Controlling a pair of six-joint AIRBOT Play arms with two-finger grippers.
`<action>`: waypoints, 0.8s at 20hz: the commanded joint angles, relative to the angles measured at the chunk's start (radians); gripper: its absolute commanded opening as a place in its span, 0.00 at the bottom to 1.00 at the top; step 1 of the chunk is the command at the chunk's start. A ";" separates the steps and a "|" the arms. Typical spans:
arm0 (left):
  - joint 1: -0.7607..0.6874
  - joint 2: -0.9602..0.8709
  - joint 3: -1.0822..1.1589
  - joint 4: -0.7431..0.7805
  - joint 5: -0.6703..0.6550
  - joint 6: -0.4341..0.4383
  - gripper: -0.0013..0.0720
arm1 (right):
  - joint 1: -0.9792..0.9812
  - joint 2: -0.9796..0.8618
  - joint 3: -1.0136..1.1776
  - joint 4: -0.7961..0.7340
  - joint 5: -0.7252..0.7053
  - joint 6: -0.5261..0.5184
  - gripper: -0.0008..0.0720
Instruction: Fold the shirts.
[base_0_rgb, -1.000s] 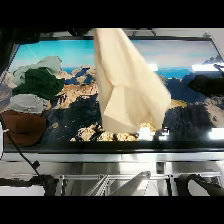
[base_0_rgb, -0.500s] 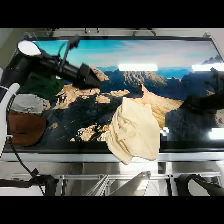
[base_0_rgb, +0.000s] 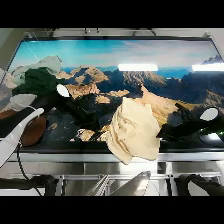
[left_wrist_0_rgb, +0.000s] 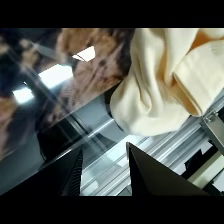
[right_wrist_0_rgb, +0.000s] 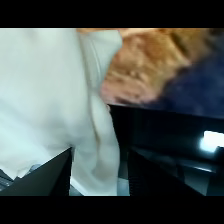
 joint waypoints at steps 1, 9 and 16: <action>-0.080 -0.001 -0.084 -0.019 0.163 0.006 0.42 | 0.100 -0.080 -0.031 0.131 -0.092 -0.085 0.54; -0.207 -0.086 -0.081 -0.098 0.207 0.045 0.42 | 0.133 -0.112 -0.012 0.245 -0.081 -0.186 0.45; -0.154 -0.026 0.091 -0.101 0.076 0.048 0.04 | 0.098 -0.058 0.129 0.257 0.114 -0.245 0.04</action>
